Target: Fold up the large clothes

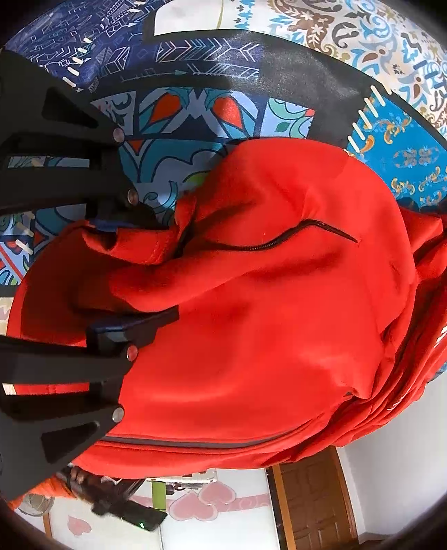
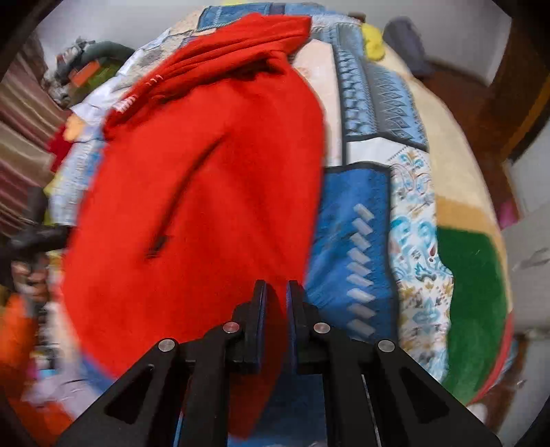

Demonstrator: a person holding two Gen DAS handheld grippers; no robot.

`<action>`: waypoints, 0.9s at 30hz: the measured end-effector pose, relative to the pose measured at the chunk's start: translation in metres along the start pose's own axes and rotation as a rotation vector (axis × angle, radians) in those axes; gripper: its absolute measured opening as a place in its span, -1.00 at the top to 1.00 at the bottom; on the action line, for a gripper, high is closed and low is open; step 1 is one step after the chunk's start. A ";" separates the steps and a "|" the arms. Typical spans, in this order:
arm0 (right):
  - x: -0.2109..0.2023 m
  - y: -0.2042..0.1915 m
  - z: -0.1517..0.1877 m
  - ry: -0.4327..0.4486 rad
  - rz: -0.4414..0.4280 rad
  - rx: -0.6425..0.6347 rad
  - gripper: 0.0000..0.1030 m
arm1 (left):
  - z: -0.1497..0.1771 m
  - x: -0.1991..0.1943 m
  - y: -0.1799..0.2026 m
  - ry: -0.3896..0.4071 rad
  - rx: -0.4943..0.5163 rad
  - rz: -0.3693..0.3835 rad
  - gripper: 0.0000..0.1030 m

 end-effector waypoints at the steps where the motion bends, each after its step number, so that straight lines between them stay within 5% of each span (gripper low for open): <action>1: 0.003 0.001 0.001 0.004 0.009 -0.011 0.88 | 0.000 -0.001 -0.001 -0.001 0.000 -0.003 0.19; 9: 0.007 0.005 0.003 0.007 -0.034 -0.029 0.87 | 0.000 0.001 0.000 -0.007 -0.006 -0.026 0.05; 13: 0.011 0.015 0.005 -0.001 -0.104 0.041 0.87 | -0.004 0.004 -0.002 -0.006 -0.012 -0.049 -0.21; 17: 0.018 0.035 0.006 0.011 -0.001 0.021 0.87 | -0.011 0.009 -0.002 -0.004 -0.055 -0.028 -0.31; 21: 0.017 0.046 -0.001 -0.034 -0.048 0.050 0.87 | -0.020 0.013 0.000 0.022 -0.065 -0.034 -0.34; 23: 0.008 0.045 -0.009 -0.039 -0.044 0.043 0.86 | -0.023 0.013 0.005 0.040 -0.061 -0.040 -0.17; 27: -0.024 0.029 -0.028 0.016 -0.188 0.116 0.86 | -0.025 0.008 0.028 0.061 0.006 -0.061 0.54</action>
Point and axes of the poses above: each gripper's, at about its wrist camera, not at the fingertips, and x roughly the way its jaws point, y to its right, z to its underside, the point moved 7 cm from there along x, roughly the way its jaws point, and after that the axes turned 11 degrees about y, right-handed, at the moved point
